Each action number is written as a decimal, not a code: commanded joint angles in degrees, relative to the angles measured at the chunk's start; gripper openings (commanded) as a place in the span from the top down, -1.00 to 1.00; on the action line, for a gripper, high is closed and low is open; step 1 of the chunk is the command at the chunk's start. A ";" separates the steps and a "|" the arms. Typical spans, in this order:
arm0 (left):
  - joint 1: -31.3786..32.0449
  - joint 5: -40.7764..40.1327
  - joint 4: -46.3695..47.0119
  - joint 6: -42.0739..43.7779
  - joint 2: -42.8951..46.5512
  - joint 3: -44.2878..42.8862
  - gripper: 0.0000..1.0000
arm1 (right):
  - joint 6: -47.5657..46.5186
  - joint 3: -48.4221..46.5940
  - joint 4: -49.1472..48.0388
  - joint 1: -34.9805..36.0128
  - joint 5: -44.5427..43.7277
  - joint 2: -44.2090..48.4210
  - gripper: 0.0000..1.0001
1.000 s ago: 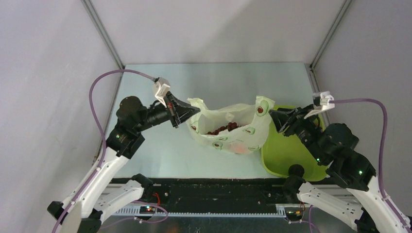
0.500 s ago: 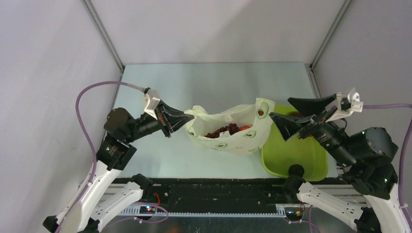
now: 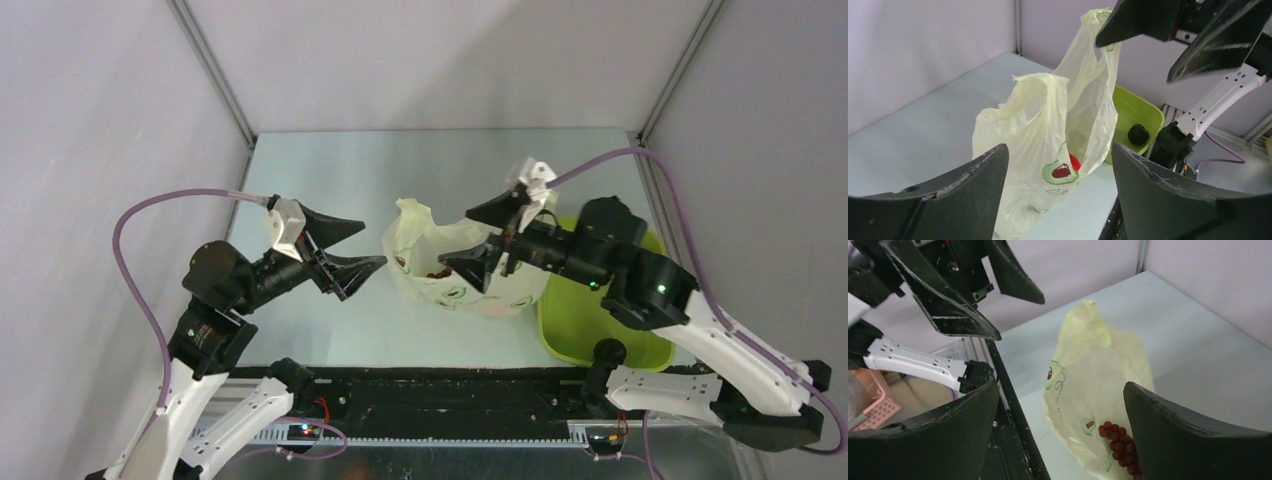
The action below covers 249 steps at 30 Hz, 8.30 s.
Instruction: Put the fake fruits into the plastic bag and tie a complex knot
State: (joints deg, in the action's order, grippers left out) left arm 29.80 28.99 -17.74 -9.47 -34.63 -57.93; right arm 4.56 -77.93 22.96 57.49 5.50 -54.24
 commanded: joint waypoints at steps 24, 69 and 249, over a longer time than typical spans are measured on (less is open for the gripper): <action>-0.53 2.79 6.84 5.32 -4.55 4.55 -0.54 | 2.01 -17.75 -0.78 -11.55 28.94 -23.95 -0.87; -0.24 26.06 29.17 -10.15 -19.23 -3.18 -0.99 | 2.33 -15.44 1.26 -12.47 40.80 -18.82 1.00; 11.52 17.10 17.24 -8.92 -22.63 1.01 1.00 | -4.38 10.79 -2.27 -12.91 29.82 -7.33 0.75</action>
State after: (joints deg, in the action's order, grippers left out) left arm 40.73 42.11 -6.07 -17.61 -59.75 -58.15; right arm 1.21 -64.73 20.80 44.58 34.65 -63.40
